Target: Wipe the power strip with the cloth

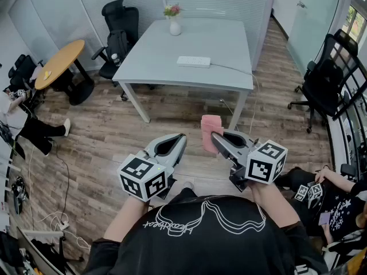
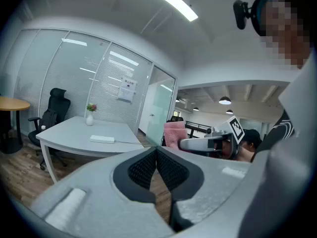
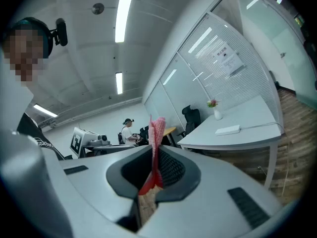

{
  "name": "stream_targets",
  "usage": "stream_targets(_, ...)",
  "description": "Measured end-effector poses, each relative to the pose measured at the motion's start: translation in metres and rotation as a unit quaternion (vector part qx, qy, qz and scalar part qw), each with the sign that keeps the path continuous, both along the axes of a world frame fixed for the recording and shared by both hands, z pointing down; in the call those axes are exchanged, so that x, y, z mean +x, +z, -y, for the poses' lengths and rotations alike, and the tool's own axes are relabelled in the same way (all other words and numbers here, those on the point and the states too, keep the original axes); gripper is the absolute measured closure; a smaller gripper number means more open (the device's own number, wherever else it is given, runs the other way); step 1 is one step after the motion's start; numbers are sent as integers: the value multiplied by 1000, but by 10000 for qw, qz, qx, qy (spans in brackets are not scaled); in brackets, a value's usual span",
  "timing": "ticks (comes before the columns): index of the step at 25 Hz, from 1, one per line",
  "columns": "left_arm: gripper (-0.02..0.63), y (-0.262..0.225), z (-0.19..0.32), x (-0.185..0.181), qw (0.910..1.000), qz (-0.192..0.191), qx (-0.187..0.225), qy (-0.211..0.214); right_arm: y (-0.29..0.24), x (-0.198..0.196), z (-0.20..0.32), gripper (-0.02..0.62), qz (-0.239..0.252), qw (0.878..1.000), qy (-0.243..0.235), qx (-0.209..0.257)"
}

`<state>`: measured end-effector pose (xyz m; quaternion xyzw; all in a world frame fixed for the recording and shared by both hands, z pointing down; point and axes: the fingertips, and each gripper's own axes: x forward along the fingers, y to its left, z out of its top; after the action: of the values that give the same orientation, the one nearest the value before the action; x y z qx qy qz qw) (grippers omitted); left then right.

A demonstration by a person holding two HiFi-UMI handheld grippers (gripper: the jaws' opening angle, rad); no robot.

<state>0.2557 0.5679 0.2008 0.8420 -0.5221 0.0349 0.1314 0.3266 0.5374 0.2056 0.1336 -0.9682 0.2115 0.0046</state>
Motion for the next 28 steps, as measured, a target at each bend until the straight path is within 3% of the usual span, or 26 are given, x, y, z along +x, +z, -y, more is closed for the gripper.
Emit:
stream_targets(8, 592, 5, 3, -2, 9999, 12, -81, -84, 6, 1, 2, 563, -87, 9999, 43, 81)
stream_targets(13, 592, 13, 22, -13, 9995, -241, -129, -168, 13, -4, 27, 561, -237, 9993, 221, 204)
stream_targets(17, 591, 29, 42, -21, 9998, -147, -145, -44, 29, -18, 51, 563, -254, 9994, 233, 102)
stream_targets(21, 589, 39, 71, -44, 9989, -373, -177, 216, 43, -41, 84, 563, -216, 9991, 365, -83)
stream_targets(28, 591, 55, 165, -106, 9960, -376, -506, 640, 57, -95, 171, 565, -173, 9964, 621, -553)
